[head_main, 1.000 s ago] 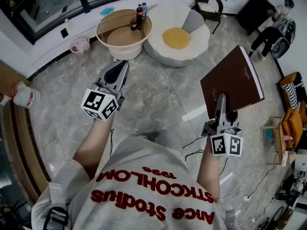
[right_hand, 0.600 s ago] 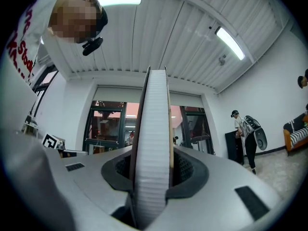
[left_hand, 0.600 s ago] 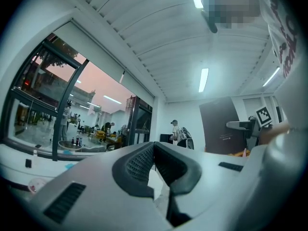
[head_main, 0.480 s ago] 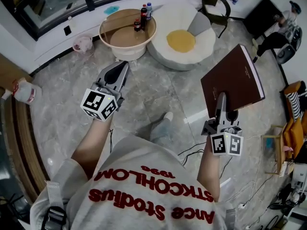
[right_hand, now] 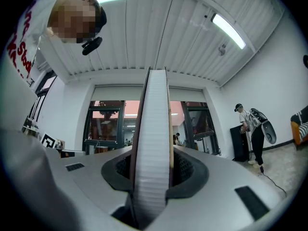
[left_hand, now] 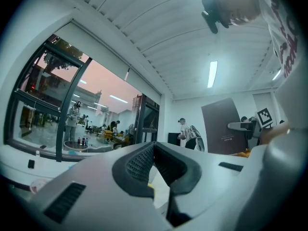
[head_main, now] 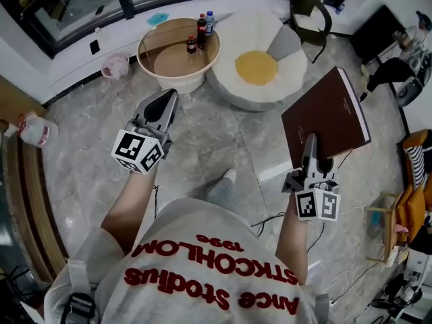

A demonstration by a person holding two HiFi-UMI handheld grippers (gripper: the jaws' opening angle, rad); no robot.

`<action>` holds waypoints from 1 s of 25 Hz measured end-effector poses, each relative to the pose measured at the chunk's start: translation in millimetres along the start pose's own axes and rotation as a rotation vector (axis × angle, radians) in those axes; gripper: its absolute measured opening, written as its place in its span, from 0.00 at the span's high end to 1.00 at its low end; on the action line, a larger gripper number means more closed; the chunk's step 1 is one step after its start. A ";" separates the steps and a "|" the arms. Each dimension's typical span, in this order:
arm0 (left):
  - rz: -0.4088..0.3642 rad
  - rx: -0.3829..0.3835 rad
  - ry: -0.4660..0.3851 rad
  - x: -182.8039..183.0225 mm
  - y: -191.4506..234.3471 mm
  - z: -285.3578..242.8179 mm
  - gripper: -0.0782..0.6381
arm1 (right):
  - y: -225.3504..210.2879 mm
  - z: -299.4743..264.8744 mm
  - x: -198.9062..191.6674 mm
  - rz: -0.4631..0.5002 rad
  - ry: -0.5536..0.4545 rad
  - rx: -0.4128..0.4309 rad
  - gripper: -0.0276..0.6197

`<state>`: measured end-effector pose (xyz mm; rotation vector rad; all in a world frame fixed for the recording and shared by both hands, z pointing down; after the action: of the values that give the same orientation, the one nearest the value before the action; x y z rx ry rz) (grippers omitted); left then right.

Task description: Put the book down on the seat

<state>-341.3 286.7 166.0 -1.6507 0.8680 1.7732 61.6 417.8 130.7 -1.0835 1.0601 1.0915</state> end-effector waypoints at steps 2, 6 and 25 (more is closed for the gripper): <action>0.000 0.006 0.002 0.1 1.0 -21.1 0.87 | -14.6 -18.5 -1.1 -0.004 0.002 0.007 0.72; 0.001 0.015 0.006 2.6 -1.6 -64.8 0.87 | -45.9 -52.6 2.5 -0.002 0.013 0.021 0.72; 0.012 0.059 -0.027 -23.9 -35.6 -204.9 0.87 | -176.1 -143.2 -14.7 -0.017 -0.004 0.137 0.72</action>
<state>-182.2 151.4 180.3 -1.5842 0.9111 1.7564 217.9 253.2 146.0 -0.9787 1.1043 0.9926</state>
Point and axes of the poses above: the fingertips, and each gripper's own axes: z backward along the fingers, y to its left, x out of its top, the point moved 10 cm from there along z, backward along the fingers, and after that the axes turned 1 degree about y, right-handed, at the moved point
